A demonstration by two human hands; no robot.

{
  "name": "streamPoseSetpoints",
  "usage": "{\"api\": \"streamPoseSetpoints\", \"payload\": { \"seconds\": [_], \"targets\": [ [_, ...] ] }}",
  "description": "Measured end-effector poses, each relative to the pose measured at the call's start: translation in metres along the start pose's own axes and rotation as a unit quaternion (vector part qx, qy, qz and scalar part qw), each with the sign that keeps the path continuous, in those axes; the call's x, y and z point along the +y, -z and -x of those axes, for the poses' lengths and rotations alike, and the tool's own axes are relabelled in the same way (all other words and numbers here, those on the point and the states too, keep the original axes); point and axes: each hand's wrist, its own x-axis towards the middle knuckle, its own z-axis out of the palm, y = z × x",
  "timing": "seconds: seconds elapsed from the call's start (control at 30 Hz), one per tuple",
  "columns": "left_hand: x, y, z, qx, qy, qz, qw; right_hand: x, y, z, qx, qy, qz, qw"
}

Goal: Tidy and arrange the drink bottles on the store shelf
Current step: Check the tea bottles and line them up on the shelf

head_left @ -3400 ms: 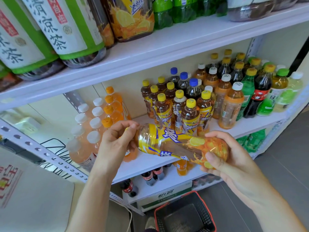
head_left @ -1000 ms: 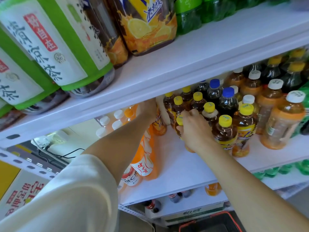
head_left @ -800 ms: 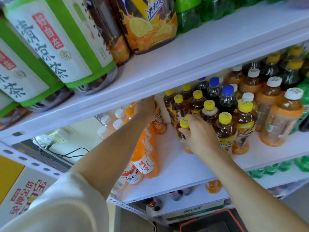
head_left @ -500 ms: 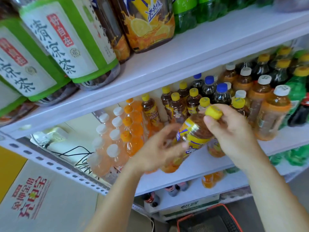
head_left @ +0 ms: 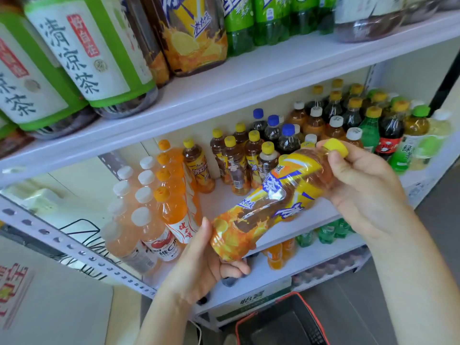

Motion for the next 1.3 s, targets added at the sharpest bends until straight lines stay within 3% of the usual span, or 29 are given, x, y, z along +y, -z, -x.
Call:
{"api": "streamPoseSetpoints", "payload": {
  "seconds": [0.13,0.23,0.33,0.47,0.63,0.77,0.87,1.1,1.3],
  "targets": [
    [-0.007,-0.013,0.003,0.084,-0.095,-0.009,0.992,0.008,-0.001,0.004,0.057,-0.006,-0.032,0.998],
    [-0.003,-0.016,0.008,0.096,-0.176,-0.074,0.977,0.004,0.008,0.006,0.061,-0.027,0.034,0.997],
    [0.001,-0.017,0.012,0.121,-0.213,-0.097,0.965,0.001,0.012,0.010,0.038,-0.044,0.068,0.996],
    [0.007,-0.019,0.013,0.101,-0.252,-0.118,0.955,0.008,0.005,0.012,0.075,-0.031,0.071,0.994],
    [0.008,-0.015,0.016,0.105,-0.230,-0.179,0.951,0.008,0.003,0.011,0.115,0.003,0.088,0.989],
    [0.013,-0.016,0.014,0.077,-0.118,-0.112,0.984,0.005,-0.002,0.013,0.087,0.036,0.066,0.993],
    [0.013,-0.018,0.013,0.087,-0.060,-0.101,0.989,0.002,-0.003,0.012,0.073,0.042,0.061,0.995],
    [-0.003,-0.022,0.010,0.102,-0.155,-0.081,0.979,0.004,-0.010,0.003,0.119,0.020,-0.063,0.991],
    [-0.006,-0.030,0.009,0.140,-0.229,-0.103,0.958,0.012,-0.015,0.013,0.014,-0.058,-0.016,0.998]
  ]
}}
